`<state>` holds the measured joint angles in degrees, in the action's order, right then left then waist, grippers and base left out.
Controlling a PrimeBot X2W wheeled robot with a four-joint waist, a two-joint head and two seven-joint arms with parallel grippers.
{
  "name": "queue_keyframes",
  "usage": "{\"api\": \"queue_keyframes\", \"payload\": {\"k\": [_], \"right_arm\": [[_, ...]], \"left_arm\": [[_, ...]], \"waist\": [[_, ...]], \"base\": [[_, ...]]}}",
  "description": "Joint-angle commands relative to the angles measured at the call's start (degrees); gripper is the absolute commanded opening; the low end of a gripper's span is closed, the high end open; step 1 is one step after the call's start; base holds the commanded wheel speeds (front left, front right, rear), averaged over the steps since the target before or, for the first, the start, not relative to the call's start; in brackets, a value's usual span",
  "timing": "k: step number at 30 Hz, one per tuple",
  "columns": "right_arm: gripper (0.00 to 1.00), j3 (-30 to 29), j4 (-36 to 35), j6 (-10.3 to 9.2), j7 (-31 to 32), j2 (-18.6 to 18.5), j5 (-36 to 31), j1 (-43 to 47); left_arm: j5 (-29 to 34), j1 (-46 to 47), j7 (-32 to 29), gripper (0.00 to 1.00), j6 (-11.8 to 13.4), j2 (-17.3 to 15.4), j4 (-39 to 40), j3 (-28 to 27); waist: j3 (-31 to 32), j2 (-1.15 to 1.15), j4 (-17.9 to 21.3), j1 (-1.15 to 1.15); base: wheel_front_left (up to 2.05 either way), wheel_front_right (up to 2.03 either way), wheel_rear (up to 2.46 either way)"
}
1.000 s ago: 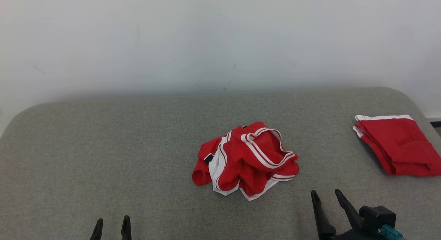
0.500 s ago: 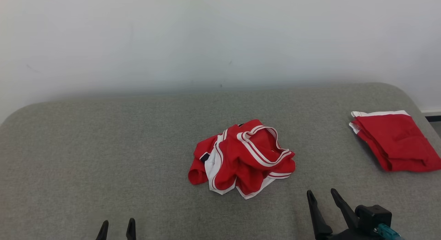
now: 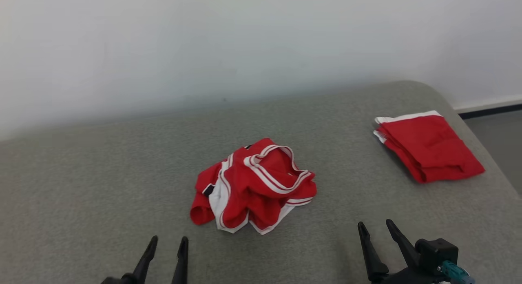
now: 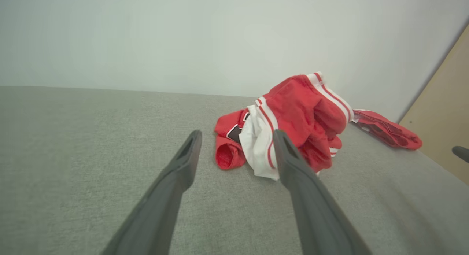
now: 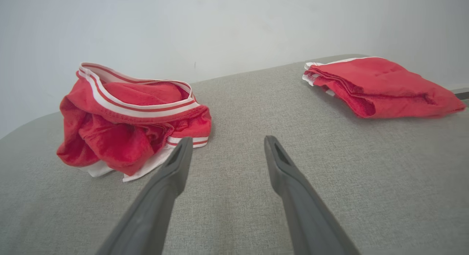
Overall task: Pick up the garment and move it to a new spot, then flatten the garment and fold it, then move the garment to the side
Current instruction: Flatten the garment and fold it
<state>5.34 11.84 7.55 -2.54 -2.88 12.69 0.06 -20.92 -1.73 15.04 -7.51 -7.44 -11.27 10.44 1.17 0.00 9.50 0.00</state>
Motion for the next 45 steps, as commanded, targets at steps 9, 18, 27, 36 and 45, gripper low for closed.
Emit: {"api": "queue_keyframes", "payload": {"k": [9, 18, 27, 36, 45], "right_arm": [[1.00, 0.23, 0.11, -0.14, -0.35, 0.00, 0.31, -1.16], [1.00, 0.72, 0.71, -0.14, -1.04, 0.00, 0.98, -1.44], [1.00, 1.61, 1.44, -0.14, -1.99, 0.00, 2.31, -2.15], [1.00, 1.52, 2.45, -0.14, -2.53, 0.01, 2.54, -2.62], [1.00, 2.27, 2.86, -0.14, -2.58, 0.00, 2.72, -3.44]], "left_arm": [[1.18, 11.45, -3.67, 1.00, 0.67, -1.42, -4.17, 4.44], [3.94, 21.08, -12.49, 1.00, 5.82, -0.13, -7.10, 5.61], [6.86, 25.32, -20.48, 0.75, 13.30, -1.12, -11.41, 4.75], [5.47, 26.30, -19.66, 0.00, 13.45, -0.45, -10.78, 4.68], [5.77, 34.94, -13.88, 0.00, 9.17, 1.71, -7.29, 7.56]], "waist": [[-2.32, 0.00, 10.27, 0.00], [-3.71, 0.00, 14.70, 0.00], [-5.06, 0.00, 15.81, 0.00], [-5.21, 0.00, 14.83, 0.00], [-5.09, 0.00, 13.73, 0.00]], "base": [[0.00, 0.00, 0.00], [0.00, 0.00, 0.00], [0.00, 0.00, 0.00], [0.00, 0.00, 0.00], [0.00, 0.00, 0.00]]}}
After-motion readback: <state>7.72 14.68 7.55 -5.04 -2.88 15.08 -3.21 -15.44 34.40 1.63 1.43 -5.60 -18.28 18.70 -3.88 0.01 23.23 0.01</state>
